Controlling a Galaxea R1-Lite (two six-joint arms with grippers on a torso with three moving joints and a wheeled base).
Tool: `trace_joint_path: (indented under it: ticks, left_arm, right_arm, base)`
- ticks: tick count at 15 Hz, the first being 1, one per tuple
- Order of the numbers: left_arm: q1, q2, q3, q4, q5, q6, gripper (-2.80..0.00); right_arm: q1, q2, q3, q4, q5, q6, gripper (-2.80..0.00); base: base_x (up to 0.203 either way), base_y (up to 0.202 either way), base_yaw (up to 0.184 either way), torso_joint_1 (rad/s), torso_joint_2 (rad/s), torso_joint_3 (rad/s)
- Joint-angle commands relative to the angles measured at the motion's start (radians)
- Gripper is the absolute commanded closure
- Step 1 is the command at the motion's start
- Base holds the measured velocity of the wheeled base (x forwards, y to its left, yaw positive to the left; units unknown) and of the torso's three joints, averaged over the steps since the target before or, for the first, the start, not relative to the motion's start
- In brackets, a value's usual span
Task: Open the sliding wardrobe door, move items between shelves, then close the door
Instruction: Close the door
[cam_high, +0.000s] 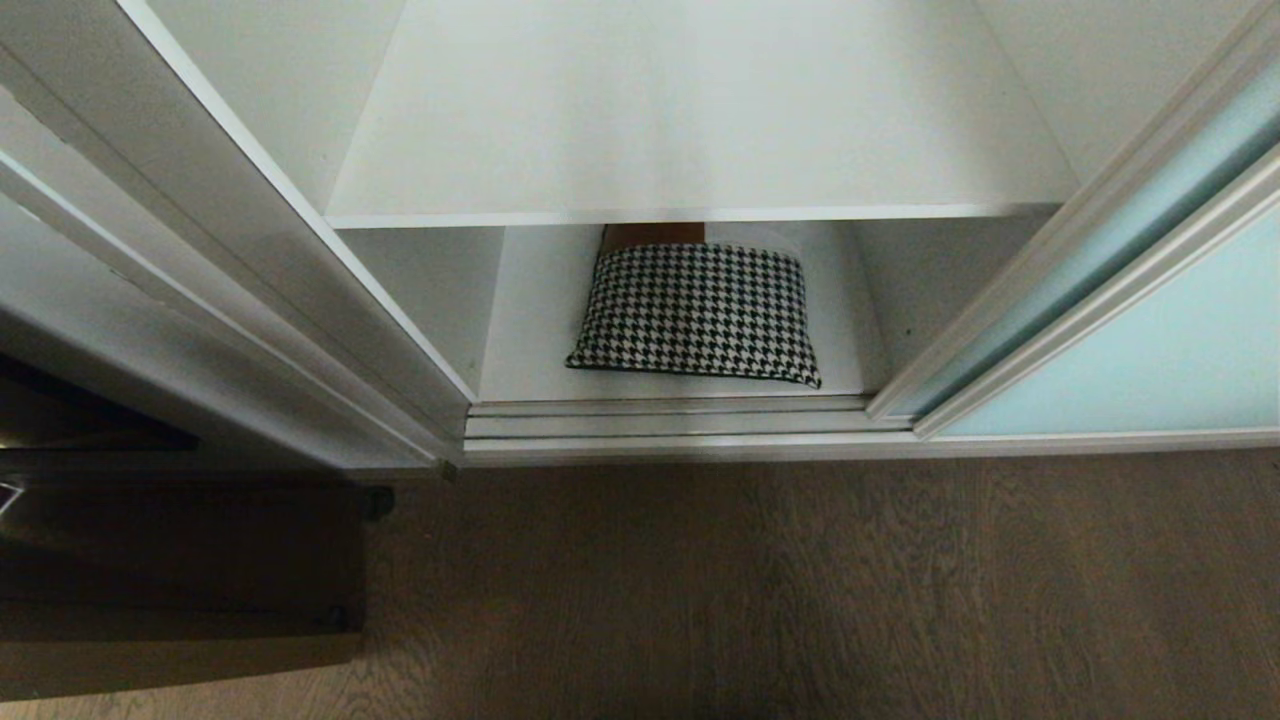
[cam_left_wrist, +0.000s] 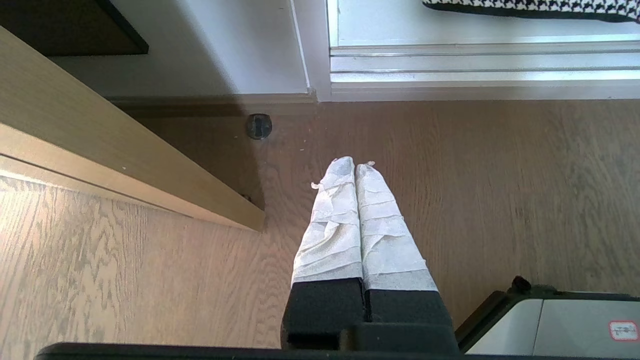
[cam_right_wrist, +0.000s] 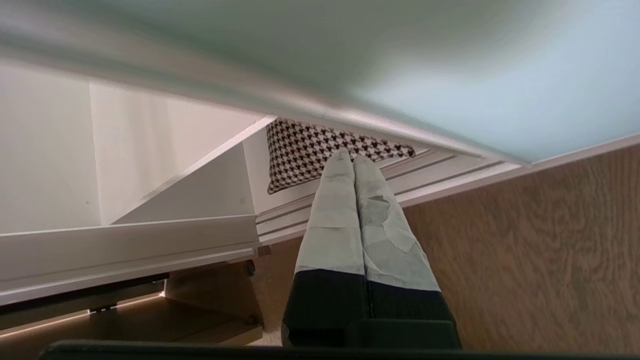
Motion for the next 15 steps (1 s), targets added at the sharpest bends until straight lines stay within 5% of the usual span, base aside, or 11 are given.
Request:
trace_joint_path:
  ticks: [1, 15]
  left_arm:
    - [0.0, 0.001, 0.001, 0.0, -0.001, 0.0, 0.0]
    - [0.0, 0.001, 0.0, 0.0, 0.0, 0.0, 0.0]
  right_arm:
    - [0.004, 0.053, -0.024, -0.008, 0.004, 0.002, 0.0]
    - [0.092, 0.149, -0.137, -0.009, -0.05, 0.001, 0.0]
  base:
    - [0.0, 0.0, 0.0, 0.0, 0.0, 0.0]
    - [0.0, 0.0, 0.0, 0.0, 0.0, 0.0]
